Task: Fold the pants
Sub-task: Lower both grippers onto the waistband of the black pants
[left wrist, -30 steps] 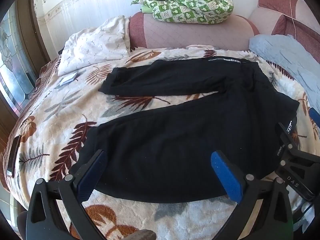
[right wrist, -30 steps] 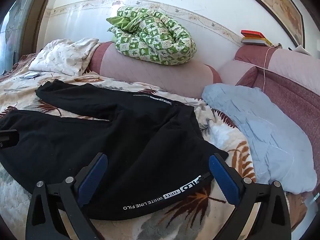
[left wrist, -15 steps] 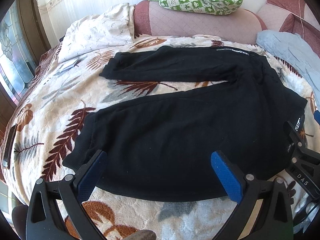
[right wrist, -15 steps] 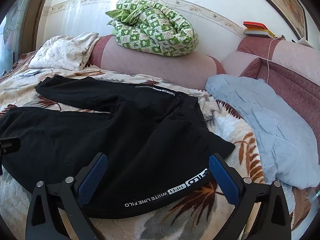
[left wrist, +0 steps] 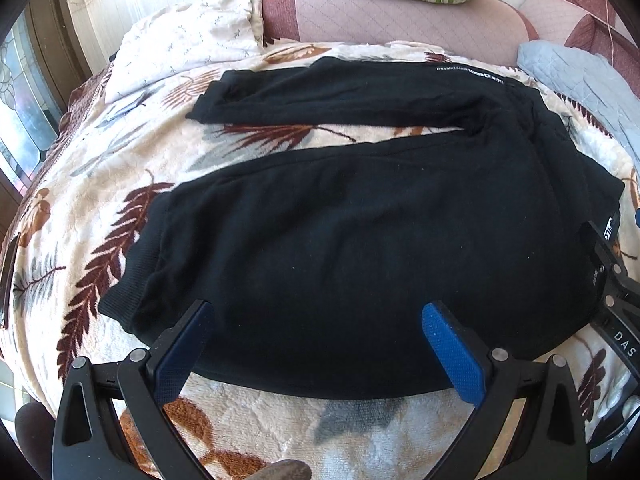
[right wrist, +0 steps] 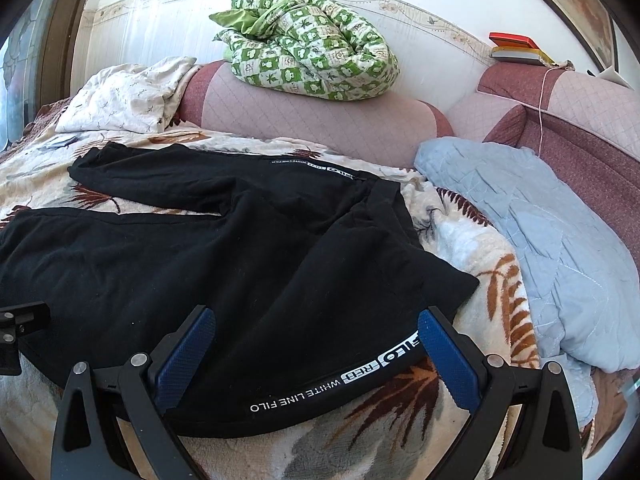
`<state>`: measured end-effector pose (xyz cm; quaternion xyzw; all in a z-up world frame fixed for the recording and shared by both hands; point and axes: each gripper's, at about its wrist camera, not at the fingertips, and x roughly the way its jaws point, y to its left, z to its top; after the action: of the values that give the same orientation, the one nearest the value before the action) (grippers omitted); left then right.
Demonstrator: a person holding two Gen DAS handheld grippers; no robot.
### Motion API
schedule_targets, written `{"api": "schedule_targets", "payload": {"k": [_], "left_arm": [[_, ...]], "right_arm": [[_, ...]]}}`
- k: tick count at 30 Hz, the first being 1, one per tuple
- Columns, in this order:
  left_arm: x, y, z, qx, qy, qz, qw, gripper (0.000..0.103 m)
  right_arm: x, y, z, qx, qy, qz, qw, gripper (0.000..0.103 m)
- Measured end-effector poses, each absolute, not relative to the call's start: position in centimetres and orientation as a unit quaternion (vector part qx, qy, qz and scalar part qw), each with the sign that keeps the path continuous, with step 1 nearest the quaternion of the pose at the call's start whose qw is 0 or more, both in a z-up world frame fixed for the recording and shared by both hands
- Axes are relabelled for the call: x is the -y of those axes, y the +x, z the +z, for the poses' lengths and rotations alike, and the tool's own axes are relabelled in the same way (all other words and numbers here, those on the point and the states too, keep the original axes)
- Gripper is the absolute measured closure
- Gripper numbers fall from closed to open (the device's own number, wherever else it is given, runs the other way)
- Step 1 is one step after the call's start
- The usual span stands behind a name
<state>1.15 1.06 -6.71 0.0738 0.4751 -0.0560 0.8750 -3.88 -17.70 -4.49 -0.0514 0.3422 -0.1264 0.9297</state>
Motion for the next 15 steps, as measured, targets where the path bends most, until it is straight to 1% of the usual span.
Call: {"api": "schedule_targets", "payload": {"k": [15], "left_arm": [[-1.64,1.48,-7.64,-0.485,0.037,-0.063,0.871,0.000]], "right_arm": [[17.74,-3.78,-4.97,-0.347,-0.056,-0.124,0.928,0.000]]}}
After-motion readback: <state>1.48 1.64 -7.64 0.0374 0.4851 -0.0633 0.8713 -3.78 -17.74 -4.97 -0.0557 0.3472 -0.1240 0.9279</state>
